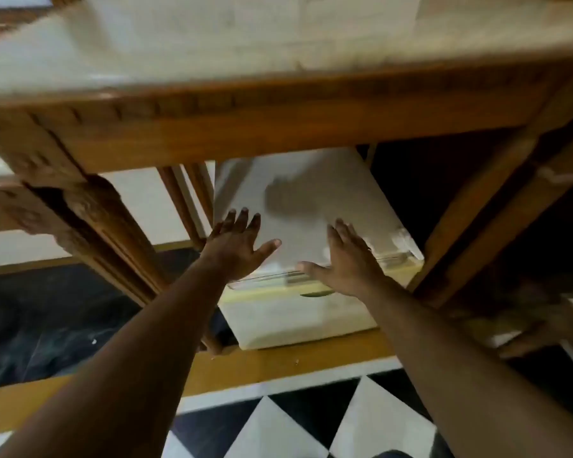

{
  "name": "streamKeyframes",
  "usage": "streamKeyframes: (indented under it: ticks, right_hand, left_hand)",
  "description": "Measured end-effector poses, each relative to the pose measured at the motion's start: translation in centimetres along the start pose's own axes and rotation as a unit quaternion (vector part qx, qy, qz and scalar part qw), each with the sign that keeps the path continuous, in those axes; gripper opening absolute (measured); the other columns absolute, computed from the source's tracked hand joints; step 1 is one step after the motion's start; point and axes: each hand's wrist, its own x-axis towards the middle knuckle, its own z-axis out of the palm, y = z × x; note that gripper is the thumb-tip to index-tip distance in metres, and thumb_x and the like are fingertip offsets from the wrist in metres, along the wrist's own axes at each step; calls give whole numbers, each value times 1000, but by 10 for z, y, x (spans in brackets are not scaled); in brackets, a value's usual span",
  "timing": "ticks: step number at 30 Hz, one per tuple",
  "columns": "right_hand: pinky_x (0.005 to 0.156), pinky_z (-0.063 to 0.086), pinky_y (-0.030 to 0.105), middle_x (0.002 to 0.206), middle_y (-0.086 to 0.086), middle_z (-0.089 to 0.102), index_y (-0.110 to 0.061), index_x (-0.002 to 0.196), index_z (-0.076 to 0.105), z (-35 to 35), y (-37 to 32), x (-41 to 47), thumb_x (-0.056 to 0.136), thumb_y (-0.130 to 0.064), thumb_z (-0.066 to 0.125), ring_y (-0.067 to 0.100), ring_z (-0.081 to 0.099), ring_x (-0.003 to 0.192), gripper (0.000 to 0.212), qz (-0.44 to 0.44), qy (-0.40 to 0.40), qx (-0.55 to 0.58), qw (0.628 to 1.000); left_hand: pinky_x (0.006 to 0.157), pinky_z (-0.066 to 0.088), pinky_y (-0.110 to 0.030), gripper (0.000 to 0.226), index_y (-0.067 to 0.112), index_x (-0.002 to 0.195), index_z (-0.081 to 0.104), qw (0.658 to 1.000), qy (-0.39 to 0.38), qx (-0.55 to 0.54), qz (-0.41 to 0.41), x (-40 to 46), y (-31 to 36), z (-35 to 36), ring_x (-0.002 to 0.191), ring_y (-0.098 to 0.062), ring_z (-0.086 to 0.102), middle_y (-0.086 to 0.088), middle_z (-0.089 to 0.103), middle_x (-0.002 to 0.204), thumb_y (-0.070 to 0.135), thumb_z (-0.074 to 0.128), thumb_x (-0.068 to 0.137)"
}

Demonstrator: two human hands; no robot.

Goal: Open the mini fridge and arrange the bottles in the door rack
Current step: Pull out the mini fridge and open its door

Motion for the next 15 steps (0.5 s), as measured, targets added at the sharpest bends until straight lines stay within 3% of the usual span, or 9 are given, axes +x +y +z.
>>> streamKeyframes:
  ticks: [4, 8, 12, 15]
  right_hand:
    - [116, -5, 61, 165, 7, -11, -29, 153, -2, 63, 12, 51, 41, -107, 25, 31, -21, 149, 140, 5, 43, -17, 999]
    - [109, -25, 60, 161, 1, -27, -36, 150, -15, 106, 35, 88, 29, -110, 32, 24, -51, 132, 149, -54, 106, -57, 991]
    - [111, -19, 65, 162, 8, -25, -33, 150, -15, 113, 29, 85, 31, -110, 27, 32, -39, 141, 148, -51, 69, -73, 994]
    - [109, -22, 66, 158, 11, -33, -31, 150, -20, 106, 24, 79, 31, -110, 23, 33, -46, 136, 149, -41, 67, -75, 994]
  left_hand:
    - [124, 4, -51, 84, 33, 162, 0, 997, -45, 58, -35, 56, -14, 70, 155, -33, -8, -5, -11, 170, 77, 17, 93]
    - [122, 0, -54, 90, 46, 159, 2, 995, 61, 73, -8, 87, -26, 112, 156, -27, -8, 5, -7, 171, 89, 12, 81]
    - [122, -3, -53, 88, 45, 160, 0, 998, 31, 52, -8, 76, -30, 111, 155, -26, -14, 4, -11, 171, 87, 18, 85]
    - [122, -3, -54, 94, 44, 159, -2, 998, 38, 48, -14, 79, -32, 103, 155, -26, -15, 3, -13, 170, 91, 17, 80]
